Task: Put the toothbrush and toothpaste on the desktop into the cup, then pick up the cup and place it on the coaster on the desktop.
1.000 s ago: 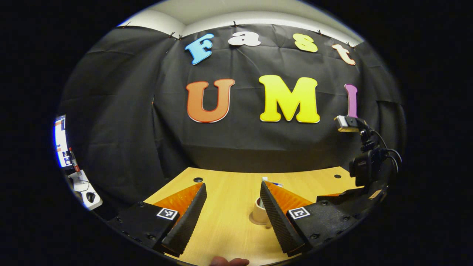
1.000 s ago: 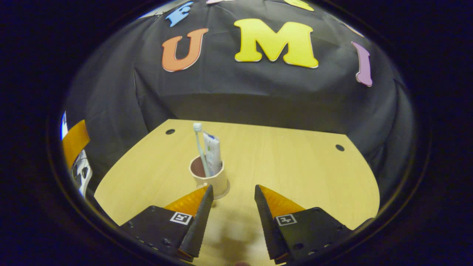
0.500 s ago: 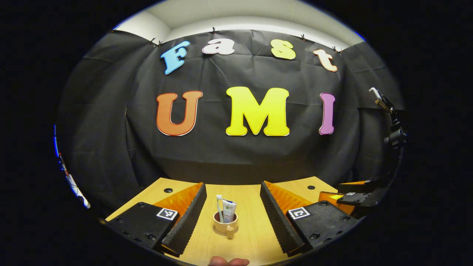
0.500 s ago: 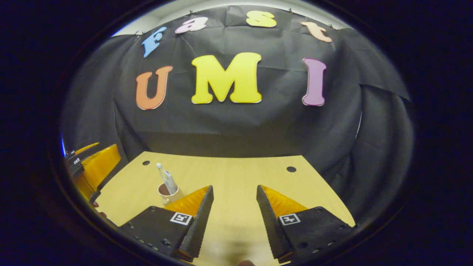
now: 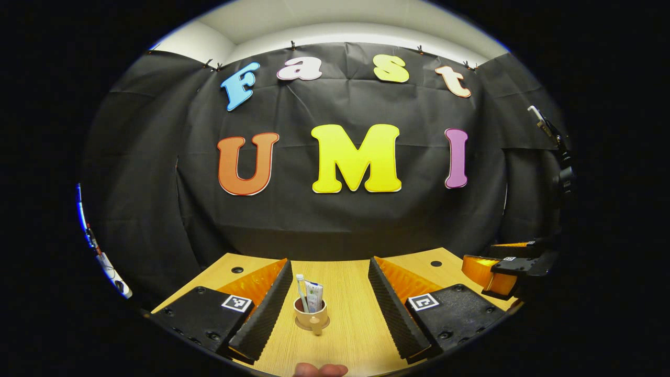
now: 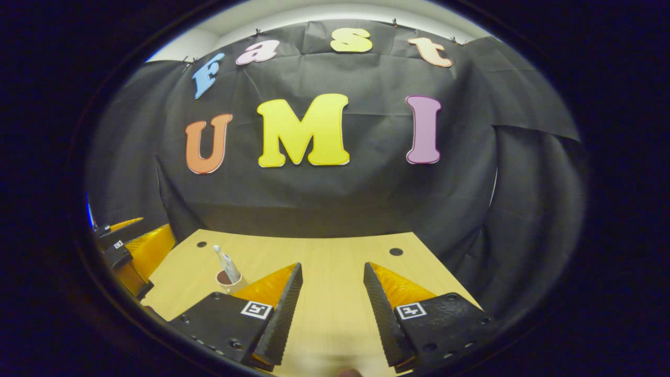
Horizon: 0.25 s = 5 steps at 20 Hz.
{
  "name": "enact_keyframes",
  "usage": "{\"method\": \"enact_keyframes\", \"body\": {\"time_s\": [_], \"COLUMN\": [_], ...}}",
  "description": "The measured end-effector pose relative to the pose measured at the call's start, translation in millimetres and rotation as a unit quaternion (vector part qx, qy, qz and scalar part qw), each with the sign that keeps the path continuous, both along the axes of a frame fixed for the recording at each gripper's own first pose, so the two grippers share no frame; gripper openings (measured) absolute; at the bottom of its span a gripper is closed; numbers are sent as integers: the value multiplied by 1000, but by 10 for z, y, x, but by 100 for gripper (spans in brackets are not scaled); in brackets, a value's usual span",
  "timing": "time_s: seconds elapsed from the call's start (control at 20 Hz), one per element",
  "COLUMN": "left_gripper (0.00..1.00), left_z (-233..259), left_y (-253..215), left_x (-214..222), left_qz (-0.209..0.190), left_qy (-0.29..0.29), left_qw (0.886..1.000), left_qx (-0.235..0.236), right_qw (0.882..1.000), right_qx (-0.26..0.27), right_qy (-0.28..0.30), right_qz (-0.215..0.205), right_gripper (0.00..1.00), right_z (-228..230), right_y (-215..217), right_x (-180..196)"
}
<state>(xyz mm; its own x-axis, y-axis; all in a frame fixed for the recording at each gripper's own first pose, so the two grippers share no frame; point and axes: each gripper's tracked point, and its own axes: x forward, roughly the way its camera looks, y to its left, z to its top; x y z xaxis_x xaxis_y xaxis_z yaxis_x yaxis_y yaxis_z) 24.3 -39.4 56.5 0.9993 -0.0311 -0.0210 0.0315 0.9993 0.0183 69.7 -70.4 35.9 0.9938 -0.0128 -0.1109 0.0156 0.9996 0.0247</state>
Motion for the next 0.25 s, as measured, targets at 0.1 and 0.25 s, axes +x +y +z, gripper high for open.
{"method": "enact_keyframes", "body": {"time_s": [0.1, 0.25], "left_gripper": [93, 93], "left_z": [21, 31], "left_y": [-2, -6], "left_x": [-1, 9], "left_qz": [3, 6], "left_qy": [-4, -3], "left_qw": [1000, 1000], "left_qx": [2, 4], "right_qw": [1000, 1000], "right_qx": [-3, -5], "right_qy": [-4, -13], "right_qz": [5, 14], "right_gripper": [73, 71], "right_z": [28, 106], "right_y": [26, 68], "right_x": [9, -4]}}
